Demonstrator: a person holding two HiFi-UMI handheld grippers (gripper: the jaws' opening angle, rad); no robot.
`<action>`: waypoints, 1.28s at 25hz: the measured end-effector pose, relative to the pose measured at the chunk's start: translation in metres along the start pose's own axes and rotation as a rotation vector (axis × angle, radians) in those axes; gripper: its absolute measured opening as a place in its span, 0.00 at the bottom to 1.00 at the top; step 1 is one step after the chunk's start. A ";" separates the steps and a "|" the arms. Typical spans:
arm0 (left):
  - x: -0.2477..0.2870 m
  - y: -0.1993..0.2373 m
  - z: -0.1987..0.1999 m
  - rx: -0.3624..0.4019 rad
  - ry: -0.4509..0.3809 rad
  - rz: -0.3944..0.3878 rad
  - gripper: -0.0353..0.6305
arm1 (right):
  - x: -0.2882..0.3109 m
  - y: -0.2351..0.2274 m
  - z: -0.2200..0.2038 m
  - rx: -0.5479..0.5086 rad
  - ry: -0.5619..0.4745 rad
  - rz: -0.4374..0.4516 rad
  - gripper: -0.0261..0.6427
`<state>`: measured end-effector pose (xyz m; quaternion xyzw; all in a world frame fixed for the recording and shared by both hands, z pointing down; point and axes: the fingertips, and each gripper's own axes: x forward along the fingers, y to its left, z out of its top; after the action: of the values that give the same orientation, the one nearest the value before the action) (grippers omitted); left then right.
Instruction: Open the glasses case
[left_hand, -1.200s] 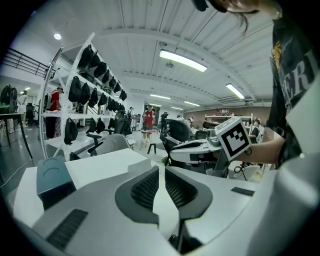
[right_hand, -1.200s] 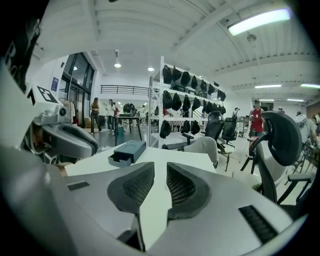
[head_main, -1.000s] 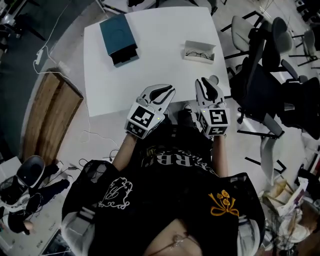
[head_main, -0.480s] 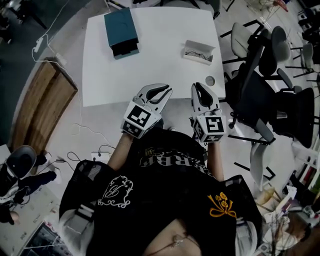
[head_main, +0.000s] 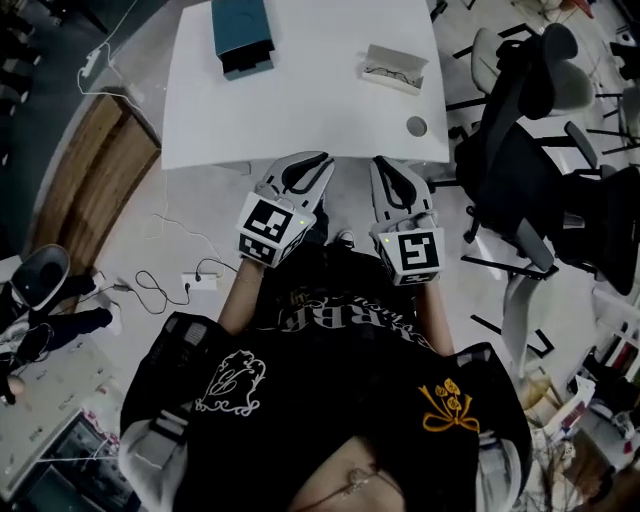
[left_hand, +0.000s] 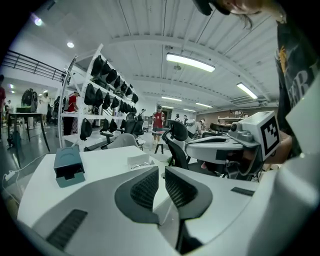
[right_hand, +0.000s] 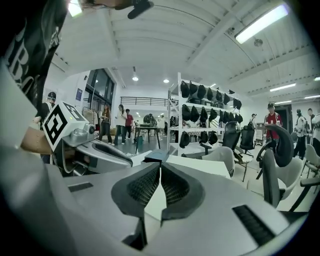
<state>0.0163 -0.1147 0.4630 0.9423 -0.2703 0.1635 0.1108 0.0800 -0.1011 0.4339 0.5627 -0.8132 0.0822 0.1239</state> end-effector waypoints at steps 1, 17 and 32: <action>-0.004 -0.009 -0.002 -0.004 -0.001 0.010 0.12 | -0.008 0.003 -0.001 0.003 -0.009 0.017 0.07; -0.061 -0.104 -0.022 -0.023 -0.048 0.179 0.12 | -0.093 0.037 -0.022 0.095 -0.086 0.238 0.06; -0.080 -0.138 -0.021 -0.001 -0.075 0.209 0.12 | -0.115 0.042 -0.032 0.205 -0.065 0.331 0.06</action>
<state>0.0223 0.0444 0.4366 0.9144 -0.3710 0.1387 0.0833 0.0830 0.0251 0.4307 0.4334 -0.8855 0.1654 0.0246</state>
